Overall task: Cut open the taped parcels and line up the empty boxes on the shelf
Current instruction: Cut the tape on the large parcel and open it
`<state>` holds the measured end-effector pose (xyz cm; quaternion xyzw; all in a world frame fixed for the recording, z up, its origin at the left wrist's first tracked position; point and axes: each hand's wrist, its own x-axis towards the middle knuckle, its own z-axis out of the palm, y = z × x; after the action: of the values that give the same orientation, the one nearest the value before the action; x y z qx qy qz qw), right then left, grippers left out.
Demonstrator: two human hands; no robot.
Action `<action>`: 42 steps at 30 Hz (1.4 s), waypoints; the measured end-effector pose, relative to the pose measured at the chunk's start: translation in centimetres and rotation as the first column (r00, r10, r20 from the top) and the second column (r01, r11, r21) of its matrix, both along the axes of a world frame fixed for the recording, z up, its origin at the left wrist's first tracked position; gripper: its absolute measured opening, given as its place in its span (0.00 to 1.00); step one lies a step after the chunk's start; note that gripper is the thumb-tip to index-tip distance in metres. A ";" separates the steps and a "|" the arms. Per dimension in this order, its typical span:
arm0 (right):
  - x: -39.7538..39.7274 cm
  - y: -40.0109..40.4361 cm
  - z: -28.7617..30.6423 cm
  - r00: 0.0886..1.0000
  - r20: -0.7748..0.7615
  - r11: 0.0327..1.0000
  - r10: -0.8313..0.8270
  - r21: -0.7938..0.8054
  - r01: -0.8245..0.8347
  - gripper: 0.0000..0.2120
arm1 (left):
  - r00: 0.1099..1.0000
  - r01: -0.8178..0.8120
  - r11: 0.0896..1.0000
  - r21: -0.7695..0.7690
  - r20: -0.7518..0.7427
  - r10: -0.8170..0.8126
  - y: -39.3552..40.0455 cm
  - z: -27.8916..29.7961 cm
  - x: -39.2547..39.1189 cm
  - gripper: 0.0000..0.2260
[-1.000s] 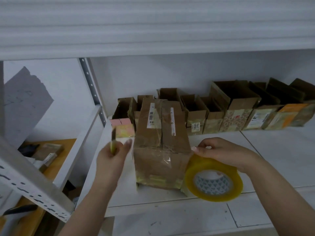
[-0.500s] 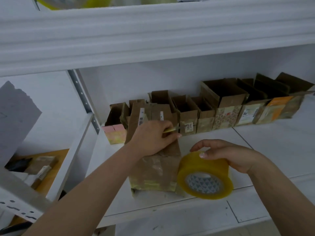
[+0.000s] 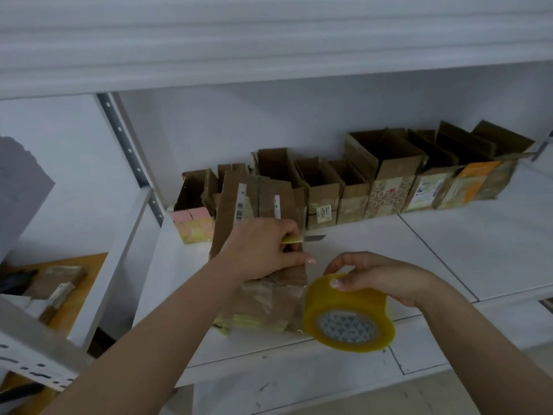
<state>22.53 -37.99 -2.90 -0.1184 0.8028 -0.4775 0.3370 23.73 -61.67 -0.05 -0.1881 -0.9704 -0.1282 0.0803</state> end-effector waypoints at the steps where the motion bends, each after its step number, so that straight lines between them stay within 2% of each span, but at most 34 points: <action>1: 0.1 0.1 -0.2 1.000 0.007 1.000 0.010 0.003 -0.010 0.24 | 1.000 -0.005 1.000 -0.011 0.002 0.005 -0.1 -0.2 0.1 0.18; 5: 0.8 0.6 -1.3 0.998 0.053 0.999 0.047 -0.002 -0.047 0.24 | 1.000 -0.027 0.998 -0.062 0.010 0.028 -0.6 -1.7 0.9 0.17; 9: 1.0 -0.1 -2.3 1.000 0.018 0.999 0.025 0.032 -0.026 0.23 | 0.999 -0.046 0.998 -0.053 -0.019 0.045 -1.2 -2.8 1.9 0.18; 12: 0.7 -0.8 -2.0 0.998 -0.026 0.996 0.058 0.069 -0.056 0.17 | 0.998 -0.063 0.998 -0.029 -0.030 0.062 -2.1 -3.0 2.5 0.18; 14: 0.4 -1.2 -1.7 0.991 -0.073 0.981 0.116 0.164 -0.103 0.15 | 0.997 -0.073 0.997 -0.002 -0.025 0.073 -2.7 -3.1 2.9 0.16; 17: 0.2 -1.7 -2.2 0.964 -0.186 0.907 0.190 0.408 -0.101 0.20 | 0.995 -0.096 0.994 0.045 -0.024 0.097 -3.2 -3.3 3.5 0.16; 19: 0.0 -1.7 -2.9 0.941 -0.255 0.861 0.221 0.505 -0.066 0.23 | 0.994 -0.103 0.993 0.055 -0.024 0.104 -3.4 -3.3 3.8 0.16; 21: -0.2 -1.5 -3.3 0.929 -0.262 0.871 0.259 0.479 -0.108 0.22 | 0.993 -0.117 0.991 0.062 -0.011 0.118 -3.5 -3.3 4.1 0.17; 24: -0.2 -1.0 -3.0 0.927 -0.200 0.916 0.317 0.317 -0.245 0.14 | 0.994 -0.105 0.989 0.106 -0.013 0.107 -3.7 -2.8 4.4 0.20; 26: -0.2 -0.9 -3.3 0.922 -0.186 0.925 0.339 0.243 -0.291 0.10 | 0.996 -0.081 0.990 0.118 -0.017 0.084 -3.7 -2.0 4.6 0.18; 29: 0.0 -1.1 -3.8 0.932 -0.204 0.949 0.299 0.165 -0.269 0.09 | 0.997 -0.073 0.991 0.109 0.018 0.071 -3.4 -0.1 4.5 0.18; 32: 0.2 -1.4 -3.9 0.948 -0.222 0.972 0.230 0.089 -0.216 0.09 | 0.998 -0.055 0.997 0.057 -0.010 0.056 -2.5 1.6 4.1 0.23; 35: 0.1 -1.6 -4.0 0.959 -0.230 0.986 0.165 0.065 -0.154 0.08 | 0.998 0.048 0.999 0.025 -0.047 -0.047 -0.1 2.4 4.0 0.22; 37: 0.0 -1.7 -4.0 0.962 -0.235 0.990 0.136 0.069 -0.123 0.08 | 0.992 0.119 0.982 0.150 0.026 -0.124 1.7 2.3 4.0 0.17; 39: -0.1 -1.5 -4.2 0.958 -0.249 0.989 0.140 0.091 -0.120 0.08 | 0.979 0.105 0.962 0.251 0.145 -0.145 2.8 1.9 3.6 0.15; 42: -0.1 -1.0 -4.3 0.967 -0.239 0.995 0.086 0.070 -0.071 0.08 | 0.954 0.035 0.967 0.254 0.279 -0.108 2.5 1.6 3.0 0.17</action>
<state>22.40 -38.95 -7.23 -0.1971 0.8467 -0.4209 0.2588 26.68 -59.20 1.51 -0.1908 -0.9407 -0.2767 -0.0453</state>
